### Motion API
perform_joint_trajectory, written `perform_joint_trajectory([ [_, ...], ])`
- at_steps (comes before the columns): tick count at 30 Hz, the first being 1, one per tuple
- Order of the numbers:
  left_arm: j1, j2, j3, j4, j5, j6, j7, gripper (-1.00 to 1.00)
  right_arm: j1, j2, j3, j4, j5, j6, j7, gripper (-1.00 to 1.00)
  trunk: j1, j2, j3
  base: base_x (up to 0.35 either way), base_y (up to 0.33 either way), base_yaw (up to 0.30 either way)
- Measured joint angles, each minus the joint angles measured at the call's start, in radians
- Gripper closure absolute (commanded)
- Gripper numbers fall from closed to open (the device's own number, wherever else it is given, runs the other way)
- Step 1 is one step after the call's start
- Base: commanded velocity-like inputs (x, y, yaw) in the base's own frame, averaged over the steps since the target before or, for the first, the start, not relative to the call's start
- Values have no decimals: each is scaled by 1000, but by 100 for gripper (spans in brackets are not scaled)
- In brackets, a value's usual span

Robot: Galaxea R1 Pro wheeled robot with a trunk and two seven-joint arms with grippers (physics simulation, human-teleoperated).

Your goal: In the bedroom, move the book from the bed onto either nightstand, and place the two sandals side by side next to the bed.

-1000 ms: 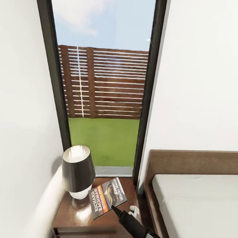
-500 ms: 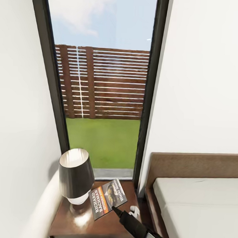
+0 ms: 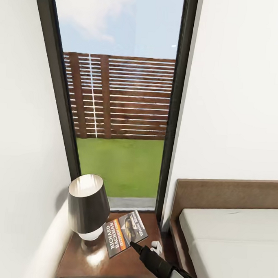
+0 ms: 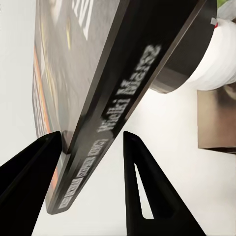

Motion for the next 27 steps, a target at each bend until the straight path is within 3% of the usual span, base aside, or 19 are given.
perform_joint_trajectory([
  [27, 0, 0, 0, 1, 0, 0, 0, -100, 1, -11, -3, -1, -3, 8, -1, 100, 0, 0, 0, 0, 0, 0],
])
